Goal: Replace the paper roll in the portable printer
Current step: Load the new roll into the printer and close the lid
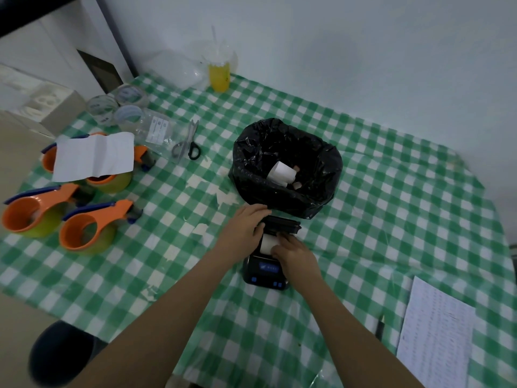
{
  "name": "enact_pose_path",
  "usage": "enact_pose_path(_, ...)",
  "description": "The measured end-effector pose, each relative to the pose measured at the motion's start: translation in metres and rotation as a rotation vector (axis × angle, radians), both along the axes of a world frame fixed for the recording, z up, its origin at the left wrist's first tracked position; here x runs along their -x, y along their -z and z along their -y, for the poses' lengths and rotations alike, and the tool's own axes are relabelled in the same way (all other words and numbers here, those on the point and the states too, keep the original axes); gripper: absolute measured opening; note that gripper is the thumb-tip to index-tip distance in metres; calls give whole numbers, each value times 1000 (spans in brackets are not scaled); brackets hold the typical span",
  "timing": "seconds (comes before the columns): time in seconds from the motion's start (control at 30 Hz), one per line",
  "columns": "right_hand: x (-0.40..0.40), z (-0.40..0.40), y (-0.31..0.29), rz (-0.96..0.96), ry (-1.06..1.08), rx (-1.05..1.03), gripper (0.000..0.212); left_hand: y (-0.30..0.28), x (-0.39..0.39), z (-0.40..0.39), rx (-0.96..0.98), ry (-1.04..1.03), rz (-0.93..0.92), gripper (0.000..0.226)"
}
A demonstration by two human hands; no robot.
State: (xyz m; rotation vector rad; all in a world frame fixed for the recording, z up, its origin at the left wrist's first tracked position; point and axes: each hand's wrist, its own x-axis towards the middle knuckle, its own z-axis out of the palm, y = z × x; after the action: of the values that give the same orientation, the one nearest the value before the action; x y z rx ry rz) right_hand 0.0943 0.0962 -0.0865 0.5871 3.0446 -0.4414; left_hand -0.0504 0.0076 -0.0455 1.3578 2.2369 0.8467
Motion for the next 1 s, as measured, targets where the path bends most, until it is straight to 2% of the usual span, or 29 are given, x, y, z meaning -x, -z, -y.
enact_pose_path(0.1, -3, 5, 2, 10, 16, 19, 34, 2, -1, -1, 6, -7, 8, 31)
enact_pose_path(0.3, -5, 12, -1, -95, 153, -8, 24, 3, -1, 1, 15, -13, 14, 37)
enact_pose_path(0.6, -10, 17, -3, -163, 158, -143, 20, 6, -9, 19, 93, 88, -101, 40)
enact_pose_path(0.83, -9, 19, -8, -168, 166, -141, 19, 9, -13, 25, 70, 104, -138, 40)
enact_pose_path(1.0, -11, 21, -6, -177, 172, -115, 15, 10, -16, 29, 166, 111, -74, 38)
